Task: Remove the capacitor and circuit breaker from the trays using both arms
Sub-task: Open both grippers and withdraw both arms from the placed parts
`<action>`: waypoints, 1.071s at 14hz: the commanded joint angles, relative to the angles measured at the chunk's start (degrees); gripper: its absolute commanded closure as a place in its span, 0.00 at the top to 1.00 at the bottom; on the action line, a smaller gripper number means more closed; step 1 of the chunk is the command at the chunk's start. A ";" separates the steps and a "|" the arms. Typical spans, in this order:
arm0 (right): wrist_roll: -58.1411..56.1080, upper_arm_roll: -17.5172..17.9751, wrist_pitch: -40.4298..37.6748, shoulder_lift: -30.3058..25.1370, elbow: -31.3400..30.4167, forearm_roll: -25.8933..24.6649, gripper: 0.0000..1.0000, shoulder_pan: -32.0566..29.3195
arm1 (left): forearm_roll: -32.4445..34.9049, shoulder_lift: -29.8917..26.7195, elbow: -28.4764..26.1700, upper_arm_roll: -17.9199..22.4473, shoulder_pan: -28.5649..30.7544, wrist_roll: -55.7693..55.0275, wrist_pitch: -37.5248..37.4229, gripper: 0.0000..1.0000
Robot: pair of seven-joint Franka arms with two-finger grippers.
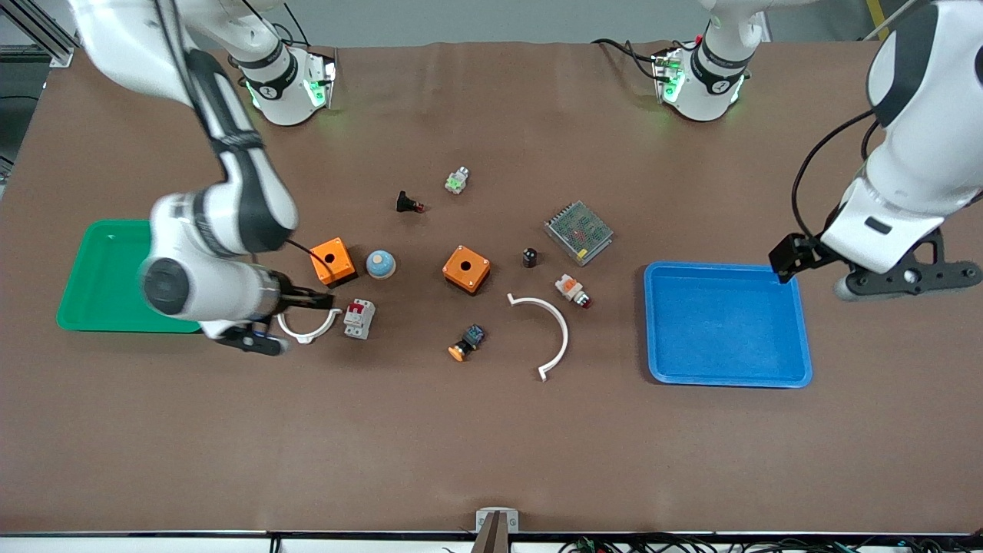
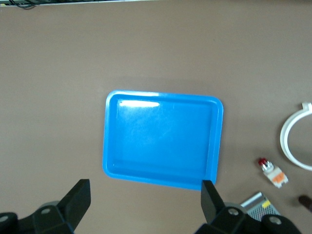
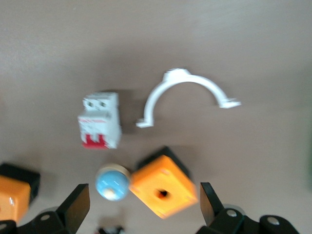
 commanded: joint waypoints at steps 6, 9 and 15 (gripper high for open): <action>-9.64 0.85 -7.54 -23.09 -11.39 -10.92 1.00 -10.32 | -6.50 -10.15 -7.70 12.87 -7.21 8.68 -4.09 1.00; -13.06 0.85 -13.33 -26.28 -7.11 -11.10 1.00 -12.60 | -7.03 -11.30 -8.23 14.62 -8.17 8.86 -4.88 1.00; -15.62 0.94 -16.70 -25.05 1.79 -10.75 1.00 -15.68 | -9.66 -11.22 -8.14 14.71 -7.56 8.95 -5.15 1.00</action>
